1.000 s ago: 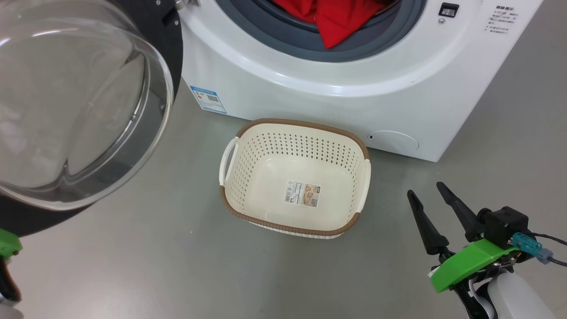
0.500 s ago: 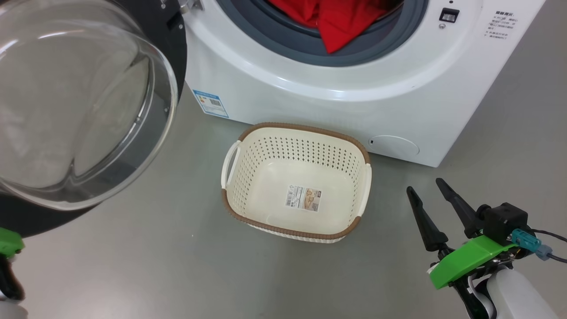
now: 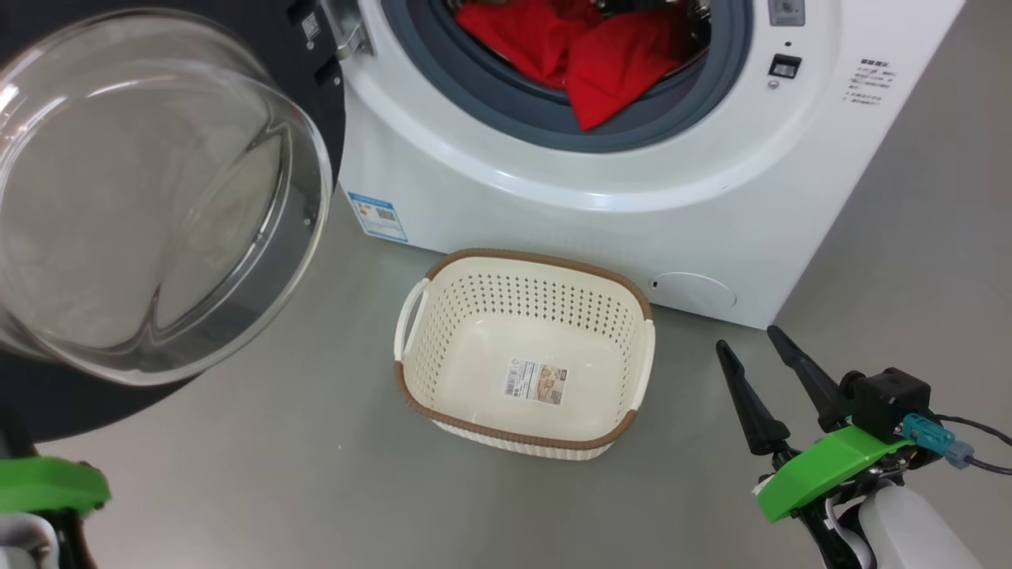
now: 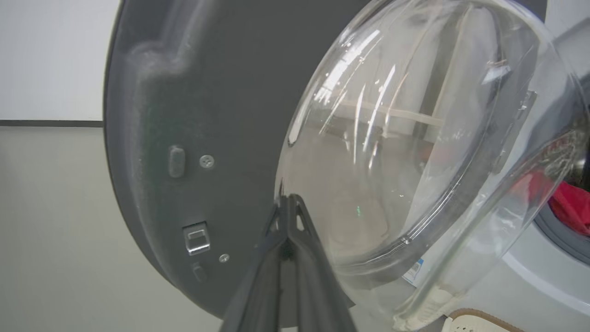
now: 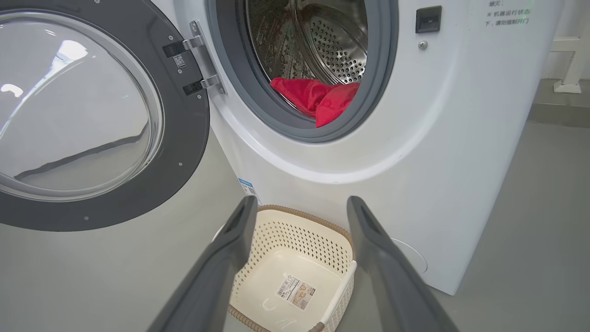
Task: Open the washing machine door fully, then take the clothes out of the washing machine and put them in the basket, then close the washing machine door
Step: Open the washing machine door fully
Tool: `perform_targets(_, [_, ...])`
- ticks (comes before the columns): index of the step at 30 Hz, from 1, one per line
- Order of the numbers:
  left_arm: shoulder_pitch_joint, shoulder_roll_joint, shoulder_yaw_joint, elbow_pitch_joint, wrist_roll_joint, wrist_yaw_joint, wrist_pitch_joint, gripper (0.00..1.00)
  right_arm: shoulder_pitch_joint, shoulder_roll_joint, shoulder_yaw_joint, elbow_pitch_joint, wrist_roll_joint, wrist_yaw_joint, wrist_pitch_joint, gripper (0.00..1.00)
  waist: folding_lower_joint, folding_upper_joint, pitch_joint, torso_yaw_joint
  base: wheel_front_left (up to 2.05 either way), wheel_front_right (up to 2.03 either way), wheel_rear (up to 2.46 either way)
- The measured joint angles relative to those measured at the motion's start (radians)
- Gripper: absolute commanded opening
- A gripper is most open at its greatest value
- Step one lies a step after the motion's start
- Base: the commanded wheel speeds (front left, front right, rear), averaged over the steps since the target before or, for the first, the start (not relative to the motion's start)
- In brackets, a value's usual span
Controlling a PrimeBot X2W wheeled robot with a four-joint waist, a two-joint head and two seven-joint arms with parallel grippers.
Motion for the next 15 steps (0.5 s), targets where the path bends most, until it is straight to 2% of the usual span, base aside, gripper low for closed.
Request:
perform_targets(2, [0.038, -0.009, -0.021, -0.040, 0.003, -0.006, 0.000, 0.47, 0.002, 0.004, 0.000, 0.001, 0.000, 0.000, 0.000, 1.00, 0.0000, 0.0000, -0.009, -0.008, 0.00, 0.00, 0.00])
perform_targets(3, [0.057, -0.019, -0.029, -0.062, 0.003, -0.007, 0.000, 0.80, 0.002, 0.006, 0.000, 0.001, 0.000, 0.000, 0.000, 1.00, 0.0000, 0.0000, -0.014, -0.013, 0.00, 0.00, 0.00])
perform_targets(4, [0.076, -0.026, -0.040, -0.080, 0.003, -0.007, 0.000, 1.00, 0.002, 0.008, -0.001, 0.001, 0.002, 0.000, 0.000, 1.00, 0.0000, 0.0000, -0.018, -0.018, 0.00, 0.00, 0.00])
perform_targets(15, [0.240, -0.051, -0.186, -0.226, -0.046, -0.014, 0.000, 1.00, 0.037, 0.017, -0.025, 0.005, 0.002, 0.000, 0.000, 1.00, 0.0000, 0.0000, -0.053, -0.120, 0.00, 0.00, 0.00])
